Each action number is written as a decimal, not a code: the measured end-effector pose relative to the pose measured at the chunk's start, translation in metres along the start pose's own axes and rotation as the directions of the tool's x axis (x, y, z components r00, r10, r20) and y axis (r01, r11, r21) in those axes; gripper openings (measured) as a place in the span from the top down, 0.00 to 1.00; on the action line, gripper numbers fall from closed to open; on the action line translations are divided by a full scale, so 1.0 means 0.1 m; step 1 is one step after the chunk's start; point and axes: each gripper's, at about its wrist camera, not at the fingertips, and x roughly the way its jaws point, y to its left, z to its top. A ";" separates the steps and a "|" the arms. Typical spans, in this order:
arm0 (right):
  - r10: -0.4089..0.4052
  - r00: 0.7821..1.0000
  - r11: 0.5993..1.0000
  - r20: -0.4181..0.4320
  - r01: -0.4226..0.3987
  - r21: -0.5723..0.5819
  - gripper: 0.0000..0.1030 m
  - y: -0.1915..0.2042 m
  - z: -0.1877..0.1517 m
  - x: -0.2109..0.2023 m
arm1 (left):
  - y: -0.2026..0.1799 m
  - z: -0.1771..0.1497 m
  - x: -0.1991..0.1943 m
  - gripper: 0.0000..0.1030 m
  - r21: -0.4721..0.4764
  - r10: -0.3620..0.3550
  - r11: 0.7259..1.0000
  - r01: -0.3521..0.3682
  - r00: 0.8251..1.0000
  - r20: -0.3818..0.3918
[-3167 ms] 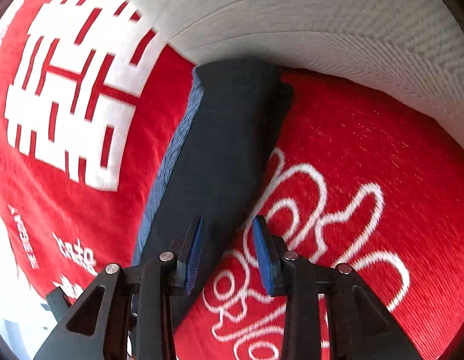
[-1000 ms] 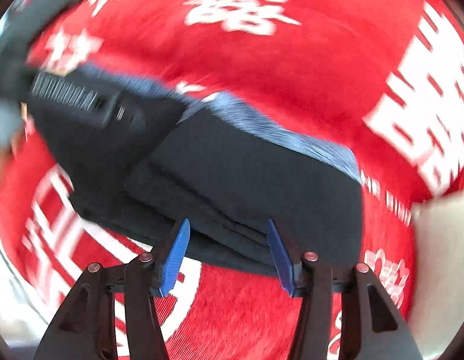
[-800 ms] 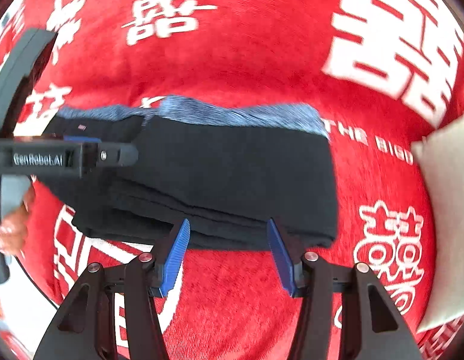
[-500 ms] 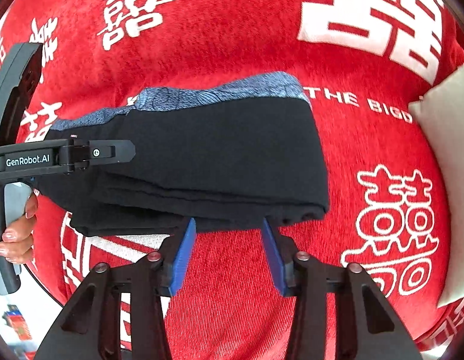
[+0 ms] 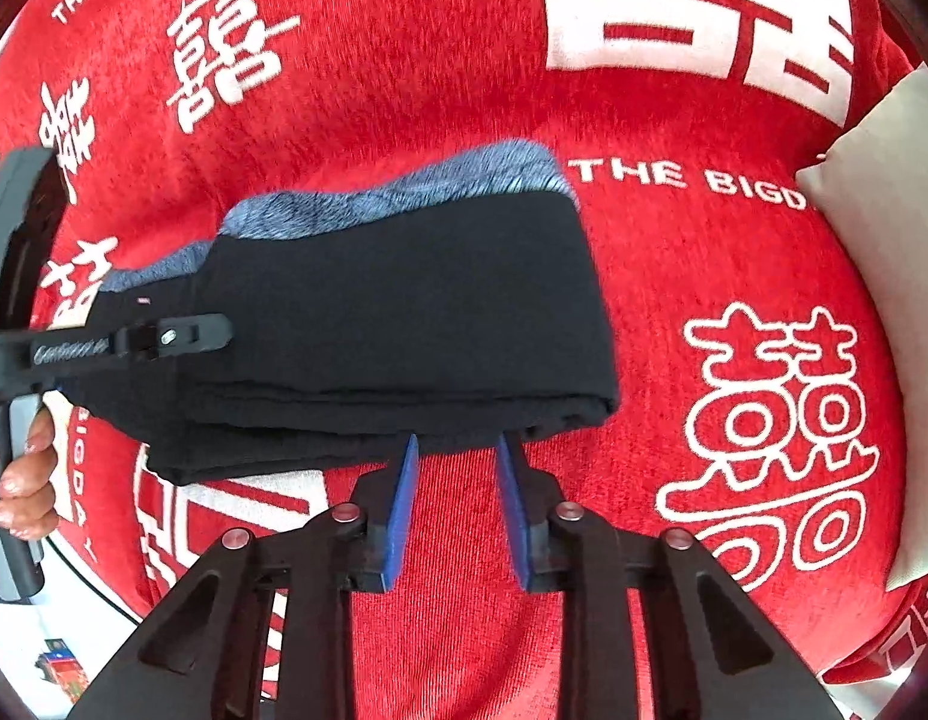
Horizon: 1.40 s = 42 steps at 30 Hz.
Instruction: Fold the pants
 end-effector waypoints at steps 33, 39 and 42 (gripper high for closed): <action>0.381 0.925 0.796 -0.007 -0.324 0.511 0.60 -1.29 0.89 0.96 | -0.25 0.18 0.37 0.35 0.024 0.161 0.986 -0.163 0.984 0.080; 0.295 0.954 0.887 -0.046 -0.256 0.384 0.59 -1.02 0.91 0.76 | -0.15 -0.07 0.48 0.34 0.027 0.225 0.974 -0.227 0.973 0.042; 0.252 0.967 0.916 -0.051 -0.221 0.335 0.56 -0.89 0.80 0.58 | -0.04 -0.14 0.35 0.31 -0.061 0.227 0.973 -0.225 0.973 0.037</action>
